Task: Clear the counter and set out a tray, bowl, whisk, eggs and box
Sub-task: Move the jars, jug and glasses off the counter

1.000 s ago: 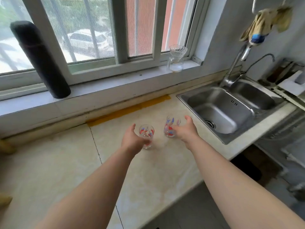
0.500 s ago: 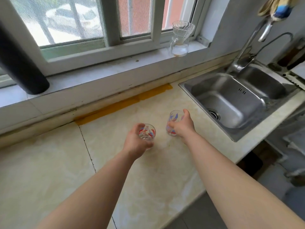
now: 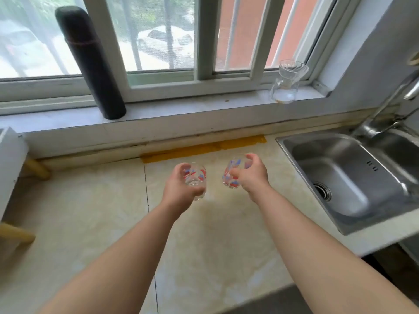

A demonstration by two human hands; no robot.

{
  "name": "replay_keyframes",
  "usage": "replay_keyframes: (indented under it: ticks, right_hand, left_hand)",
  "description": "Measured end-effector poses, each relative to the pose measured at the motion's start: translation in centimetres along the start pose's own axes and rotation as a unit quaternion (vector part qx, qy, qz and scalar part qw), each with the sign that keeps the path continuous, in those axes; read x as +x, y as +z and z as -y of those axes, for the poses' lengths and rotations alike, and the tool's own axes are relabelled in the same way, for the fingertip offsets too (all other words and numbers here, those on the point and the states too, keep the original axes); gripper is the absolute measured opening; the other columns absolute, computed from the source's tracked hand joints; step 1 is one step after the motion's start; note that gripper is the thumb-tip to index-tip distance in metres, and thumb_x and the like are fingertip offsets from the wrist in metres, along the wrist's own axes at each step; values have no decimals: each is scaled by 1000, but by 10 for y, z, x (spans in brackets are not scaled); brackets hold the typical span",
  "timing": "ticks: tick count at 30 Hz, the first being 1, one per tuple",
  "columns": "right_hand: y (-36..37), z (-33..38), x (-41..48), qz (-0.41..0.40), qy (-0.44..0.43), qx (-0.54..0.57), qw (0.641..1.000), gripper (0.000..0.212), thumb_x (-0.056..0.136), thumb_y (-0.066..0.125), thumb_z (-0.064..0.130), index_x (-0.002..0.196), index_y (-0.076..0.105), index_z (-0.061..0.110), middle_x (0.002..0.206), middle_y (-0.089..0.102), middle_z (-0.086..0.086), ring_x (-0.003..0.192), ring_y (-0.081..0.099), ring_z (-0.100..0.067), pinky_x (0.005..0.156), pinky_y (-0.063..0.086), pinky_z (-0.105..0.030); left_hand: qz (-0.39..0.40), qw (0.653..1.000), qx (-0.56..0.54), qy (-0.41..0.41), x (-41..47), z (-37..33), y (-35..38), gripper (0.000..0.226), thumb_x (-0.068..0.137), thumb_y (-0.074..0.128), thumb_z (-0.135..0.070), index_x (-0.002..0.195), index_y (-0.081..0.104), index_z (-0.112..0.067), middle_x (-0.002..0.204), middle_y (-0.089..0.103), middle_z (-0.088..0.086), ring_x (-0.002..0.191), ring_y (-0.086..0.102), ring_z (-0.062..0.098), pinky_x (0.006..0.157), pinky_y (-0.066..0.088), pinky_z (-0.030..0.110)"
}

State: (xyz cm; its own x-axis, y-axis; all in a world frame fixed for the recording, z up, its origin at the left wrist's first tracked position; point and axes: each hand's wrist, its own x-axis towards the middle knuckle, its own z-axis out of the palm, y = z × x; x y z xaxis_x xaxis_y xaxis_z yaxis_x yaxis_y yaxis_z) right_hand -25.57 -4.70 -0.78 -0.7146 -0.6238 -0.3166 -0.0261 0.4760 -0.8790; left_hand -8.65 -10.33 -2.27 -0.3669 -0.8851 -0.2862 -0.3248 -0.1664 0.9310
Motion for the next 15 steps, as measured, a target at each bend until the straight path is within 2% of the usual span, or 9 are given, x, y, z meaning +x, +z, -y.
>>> replay_keyframes:
  ticks: [2, 4, 6, 8, 12, 15]
  right_hand:
    - [7, 13, -8, 26, -24, 9, 999, 76, 77, 71, 2, 142, 37, 18, 136, 44, -7, 87, 54, -17, 41, 43, -15]
    - [19, 28, -20, 60, -48, 18, 997, 73, 77, 70, -2, 141, 37, 14, 126, 44, -6, 74, 51, -10, 34, 39, -10]
    - [30, 42, -29, 82, -61, 30, 994, 72, 77, 70, -3, 140, 38, 12, 125, 45, -7, 75, 50, -9, 32, 36, -7]
    - [47, 61, -44, 109, -84, 36, 990, 73, 76, 72, -2, 140, 39, 13, 126, 49, -8, 84, 52, -12, 41, 41, -10]
    - [94, 95, -73, 167, -119, 53, 977, 75, 75, 75, 3, 140, 39, 17, 135, 47, -11, 110, 53, -23, 82, 51, -32]
    - [135, 119, -94, 223, -137, 75, 962, 77, 76, 76, 4, 141, 37, 19, 134, 47, -11, 116, 54, -28, 93, 52, -41]
  left_hand:
    - [-31, 999, -17, 7, -9, -5, -15, 65, 71, 76, 2, 125, 48, -20, 120, 52, 1, 102, 57, 21, 68, 49, 21]
    - [-76, 996, -36, 23, -24, -11, -38, 56, 73, 75, 2, 116, 48, -23, 117, 52, -1, 101, 54, 19, 63, 47, 18]
    - [-116, 991, -49, 34, -37, -17, -58, 53, 73, 74, 2, 111, 47, -24, 114, 52, -2, 99, 53, 18, 65, 46, 19]
    - [-161, 984, -61, 44, -51, -22, -84, 54, 73, 75, 1, 113, 48, -23, 112, 53, -3, 95, 53, 15, 67, 47, 22]
    - [-248, 964, -66, 65, -74, -29, -145, 59, 70, 78, 0, 117, 50, -20, 111, 56, -1, 92, 57, 14, 78, 48, 25]
    - [-309, 945, -70, 76, -89, -29, -194, 62, 67, 80, -2, 117, 49, -22, 109, 57, -1, 100, 58, 19, 80, 46, 25]
